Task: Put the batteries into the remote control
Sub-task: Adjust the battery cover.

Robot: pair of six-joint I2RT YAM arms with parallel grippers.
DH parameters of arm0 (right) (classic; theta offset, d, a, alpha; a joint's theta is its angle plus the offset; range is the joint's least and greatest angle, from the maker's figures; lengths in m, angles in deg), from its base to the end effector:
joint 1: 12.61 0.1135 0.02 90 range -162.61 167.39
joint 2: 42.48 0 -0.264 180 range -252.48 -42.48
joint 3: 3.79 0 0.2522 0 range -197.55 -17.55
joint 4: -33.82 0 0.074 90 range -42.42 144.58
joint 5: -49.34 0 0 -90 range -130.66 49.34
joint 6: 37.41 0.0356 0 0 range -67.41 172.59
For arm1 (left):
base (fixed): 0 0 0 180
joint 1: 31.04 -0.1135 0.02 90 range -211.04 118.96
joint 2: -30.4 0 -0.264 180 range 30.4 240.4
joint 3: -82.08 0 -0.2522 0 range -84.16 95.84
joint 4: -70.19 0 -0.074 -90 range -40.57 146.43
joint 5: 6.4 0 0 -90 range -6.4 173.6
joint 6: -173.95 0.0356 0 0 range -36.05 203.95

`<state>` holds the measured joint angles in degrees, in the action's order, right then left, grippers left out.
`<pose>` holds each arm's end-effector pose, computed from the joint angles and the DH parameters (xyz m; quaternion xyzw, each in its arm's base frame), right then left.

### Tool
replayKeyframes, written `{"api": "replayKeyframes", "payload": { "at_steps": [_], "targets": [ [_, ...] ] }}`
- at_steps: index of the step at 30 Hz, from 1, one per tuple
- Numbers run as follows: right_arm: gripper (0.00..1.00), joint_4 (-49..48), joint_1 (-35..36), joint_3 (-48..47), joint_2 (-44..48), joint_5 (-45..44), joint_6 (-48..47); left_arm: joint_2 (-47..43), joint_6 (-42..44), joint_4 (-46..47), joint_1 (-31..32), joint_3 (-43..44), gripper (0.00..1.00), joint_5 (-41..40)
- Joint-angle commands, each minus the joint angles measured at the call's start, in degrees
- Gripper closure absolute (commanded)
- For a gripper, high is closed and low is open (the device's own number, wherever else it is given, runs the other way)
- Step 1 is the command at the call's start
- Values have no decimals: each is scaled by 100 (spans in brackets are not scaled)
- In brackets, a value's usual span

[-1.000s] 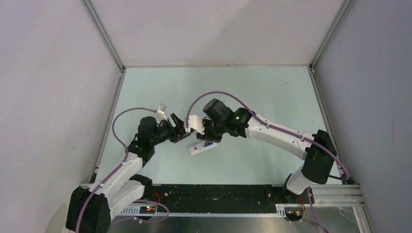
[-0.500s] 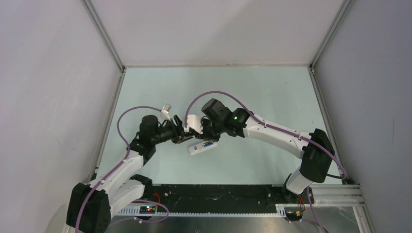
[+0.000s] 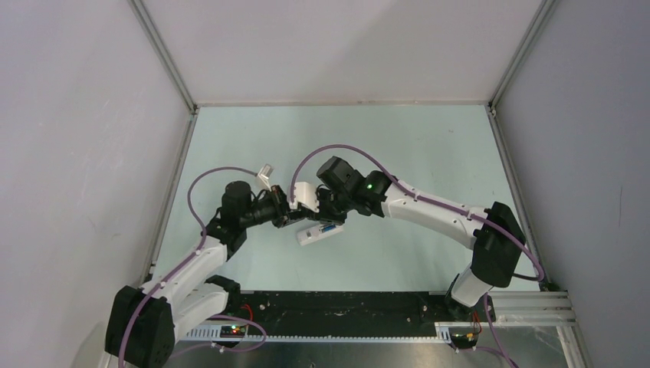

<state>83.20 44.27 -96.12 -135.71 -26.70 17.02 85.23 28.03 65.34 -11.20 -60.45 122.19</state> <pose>0.1875 0.3032 0.2896 -0.7026 0.6160 0.1747 0.3103 0.1833 -0.0898 0.2156 -0.0674 0.8020 -0.5397 0.2470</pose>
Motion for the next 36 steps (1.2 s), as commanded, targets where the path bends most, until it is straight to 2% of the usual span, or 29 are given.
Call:
{"api": "replayKeyframes", "payload": {
  "at_steps": [1,6,7,8,9,11,18,22,24,27,28,32,36],
  "targets": [
    [84,-98,-27,-110,-14,122,42,50,225,173,95,275,96,219],
    [70,6,-54,-125,84,62,373,15,240,172,109,310,100,155],
    [57,86,-59,-122,147,56,500,-9,240,172,108,317,100,118],
    [49,134,-73,-119,222,59,583,-45,240,170,108,318,100,98],
    [22,232,-92,-108,264,61,746,-66,240,172,108,319,100,73],
    [3,302,-90,-24,449,49,983,-116,242,173,113,315,100,36],
    [1,-143,-71,729,1620,-654,2161,-361,255,133,108,259,100,6],
    [1,-524,-131,1063,2308,-1564,3599,-589,249,62,109,219,100,-77],
    [1,-902,-276,1405,2612,-1267,4799,-739,211,40,113,196,100,-152],
    [1,-2111,-669,2158,2978,-597,6332,-1049,81,1,109,152,100,-331],
    [3,-2797,-766,2353,3039,-425,7184,-1117,-68,-1,109,139,100,-408],
    [18,-4816,-630,3519,3187,-767,9157,-1504,-703,-12,120,70,100,-678],
    [30,-5576,-278,3722,2978,-1237,9703,-1811,-1352,-97,122,-30,100,-826]
  ]
}}
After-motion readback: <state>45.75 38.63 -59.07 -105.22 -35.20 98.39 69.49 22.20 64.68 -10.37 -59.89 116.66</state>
